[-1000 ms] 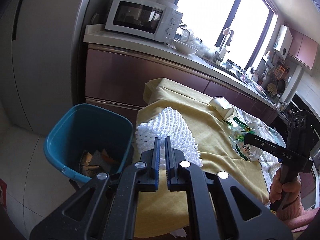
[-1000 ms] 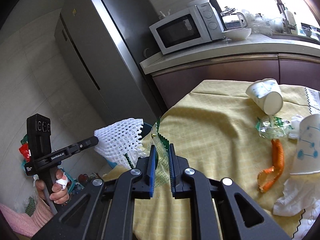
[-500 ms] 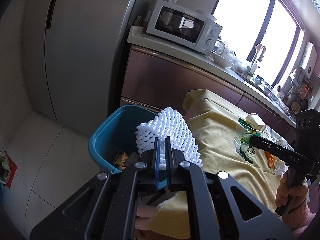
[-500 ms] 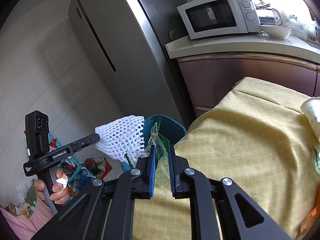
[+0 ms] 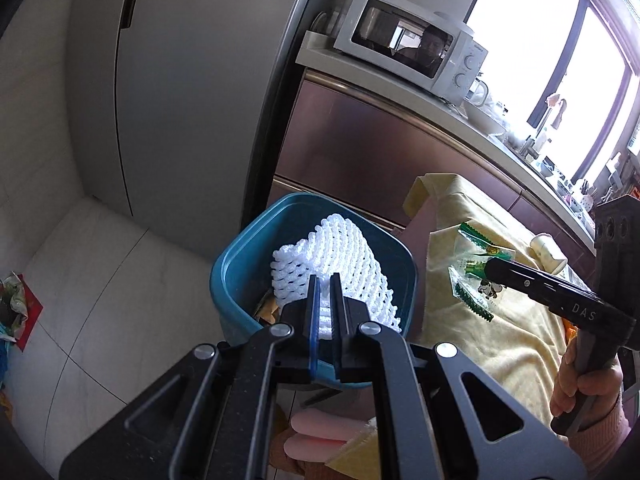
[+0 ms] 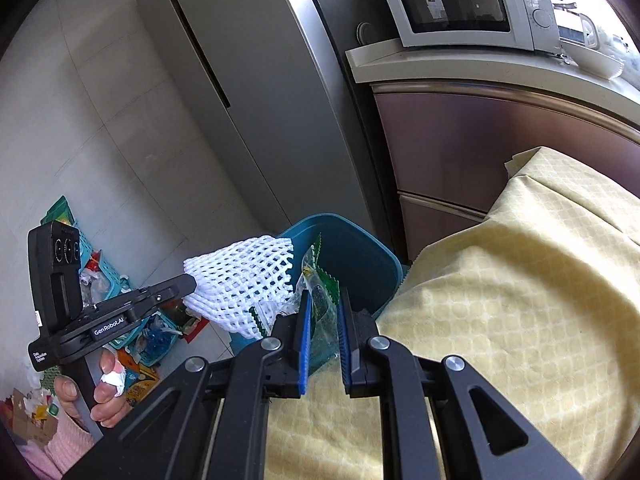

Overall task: Collect trash
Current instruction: 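Carry the foam net and plastic wrapper to the teal bin and release both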

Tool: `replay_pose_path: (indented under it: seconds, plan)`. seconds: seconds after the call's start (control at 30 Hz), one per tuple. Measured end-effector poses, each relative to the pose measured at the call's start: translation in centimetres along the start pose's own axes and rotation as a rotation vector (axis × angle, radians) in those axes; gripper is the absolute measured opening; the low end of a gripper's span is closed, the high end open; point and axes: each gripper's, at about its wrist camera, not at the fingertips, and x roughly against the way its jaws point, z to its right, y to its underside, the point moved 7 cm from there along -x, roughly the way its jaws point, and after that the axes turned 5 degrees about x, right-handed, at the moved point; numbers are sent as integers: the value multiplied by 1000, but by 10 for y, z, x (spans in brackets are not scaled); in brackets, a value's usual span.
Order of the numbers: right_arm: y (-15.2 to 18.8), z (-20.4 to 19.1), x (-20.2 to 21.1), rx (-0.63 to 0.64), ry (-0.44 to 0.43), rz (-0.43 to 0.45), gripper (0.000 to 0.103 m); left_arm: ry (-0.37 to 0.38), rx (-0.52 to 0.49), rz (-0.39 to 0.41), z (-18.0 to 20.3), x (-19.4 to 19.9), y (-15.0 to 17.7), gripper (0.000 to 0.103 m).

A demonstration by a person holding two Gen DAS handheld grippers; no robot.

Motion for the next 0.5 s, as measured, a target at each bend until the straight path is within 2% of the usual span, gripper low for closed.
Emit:
replay_pose_path:
  seconds: [0.27, 0.5]
  plan:
    - [-4, -8, -34, 11, 36, -63, 13, -45, -2, -23, -1, -22, 2, 6]
    - [-2, -4, -59, 1, 63, -122, 18, -70, -3, -48, -1, -40, 3, 6]
